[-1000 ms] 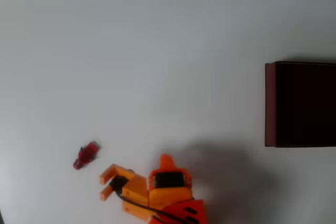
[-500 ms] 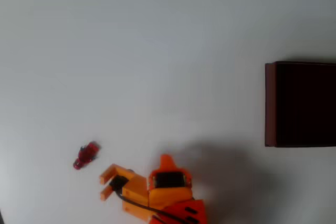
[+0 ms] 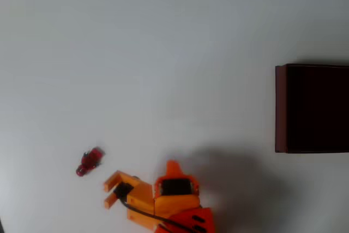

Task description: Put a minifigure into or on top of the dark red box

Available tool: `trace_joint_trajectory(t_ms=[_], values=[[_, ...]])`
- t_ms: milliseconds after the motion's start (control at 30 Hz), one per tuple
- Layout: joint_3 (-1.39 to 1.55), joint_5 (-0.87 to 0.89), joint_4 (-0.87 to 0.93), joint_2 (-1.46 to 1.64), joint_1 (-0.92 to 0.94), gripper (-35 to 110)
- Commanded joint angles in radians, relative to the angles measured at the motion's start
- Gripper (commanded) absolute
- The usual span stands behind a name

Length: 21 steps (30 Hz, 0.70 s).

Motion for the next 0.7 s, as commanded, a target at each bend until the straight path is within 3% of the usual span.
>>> trace_joint_trajectory(t_ms=[0,233,300,400,500,533,667], values=[[0.005,0.006,0.012,0.009,-0.005,0],[0.008,0.104,0.011,0.009,0.060,4],[0.014,0.225,0.009,0.009,0.043,16],[0.014,0.235,0.009,0.009,-0.020,27],[0.011,0.167,0.009,0.009,-0.143,29],[0.006,0.230,0.012,0.011,-0.126,35],[-0.014,0.318,0.025,0.012,-0.147,30]])
